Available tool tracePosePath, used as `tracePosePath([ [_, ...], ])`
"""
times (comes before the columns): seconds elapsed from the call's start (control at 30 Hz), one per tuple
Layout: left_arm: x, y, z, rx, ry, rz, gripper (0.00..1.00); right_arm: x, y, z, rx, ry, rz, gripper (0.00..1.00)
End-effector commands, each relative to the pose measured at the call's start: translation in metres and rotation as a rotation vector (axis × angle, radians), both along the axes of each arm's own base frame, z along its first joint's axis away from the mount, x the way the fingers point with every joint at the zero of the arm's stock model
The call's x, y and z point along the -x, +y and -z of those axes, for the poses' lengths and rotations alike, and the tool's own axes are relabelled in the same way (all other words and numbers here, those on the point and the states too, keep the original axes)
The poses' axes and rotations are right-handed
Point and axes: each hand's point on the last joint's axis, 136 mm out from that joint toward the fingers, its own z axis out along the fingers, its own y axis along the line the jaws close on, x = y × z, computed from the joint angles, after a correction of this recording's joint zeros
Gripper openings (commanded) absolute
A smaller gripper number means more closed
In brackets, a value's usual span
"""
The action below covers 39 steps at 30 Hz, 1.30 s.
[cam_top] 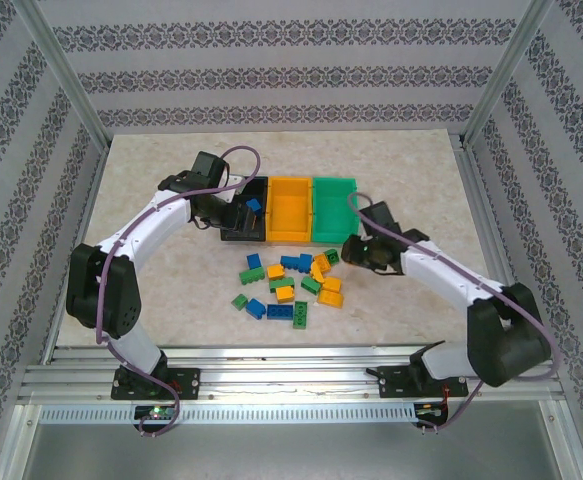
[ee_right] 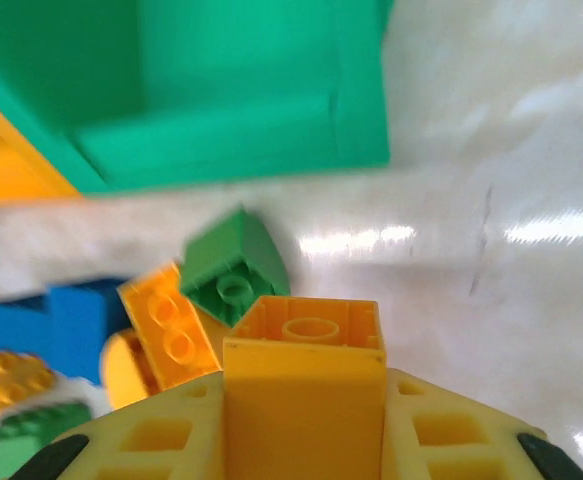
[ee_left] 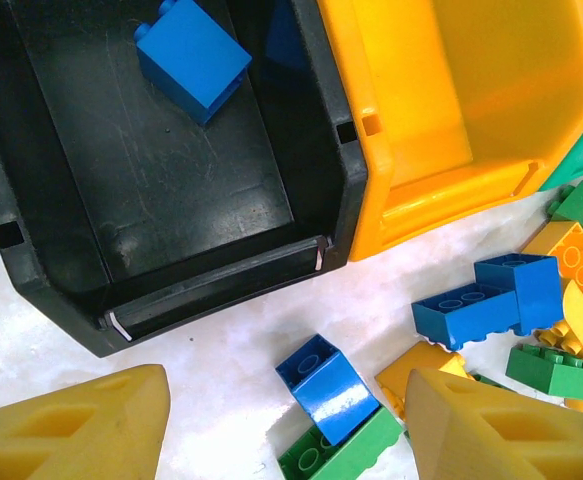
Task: Sort the legos into containers by color
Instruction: Pick up the lego from the center of the table, then place the lego in the container, then pick up the lego from the bottom-center of the table.
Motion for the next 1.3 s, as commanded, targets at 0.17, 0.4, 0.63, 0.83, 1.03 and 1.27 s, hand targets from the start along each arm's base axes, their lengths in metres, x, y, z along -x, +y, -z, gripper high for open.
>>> tracePosePath([
  [0.17,-0.004,0.010,0.001,-0.047,-0.023,0.006,0.63,-0.078,-0.008,-0.055,-0.030,-0.141,0.002,0.29],
  [0.4,-0.005,0.015,0.004,-0.080,-0.021,0.003,0.64,-0.132,0.005,-0.043,0.011,-0.128,-0.046,0.34],
  [0.63,-0.005,0.018,0.005,-0.096,-0.022,-0.003,0.64,-0.128,0.015,-0.035,0.043,-0.111,-0.100,0.56],
  [0.83,-0.005,0.019,0.002,-0.101,-0.032,-0.001,0.64,-0.071,0.041,-0.038,0.096,-0.067,-0.269,0.56],
  [1.03,-0.005,0.019,0.001,-0.101,-0.036,0.001,0.64,0.024,0.090,-0.022,0.059,0.019,-0.598,0.56],
  [1.27,-0.005,0.020,0.000,-0.108,-0.039,-0.001,0.64,0.075,0.115,0.014,0.124,0.108,-0.763,0.53],
])
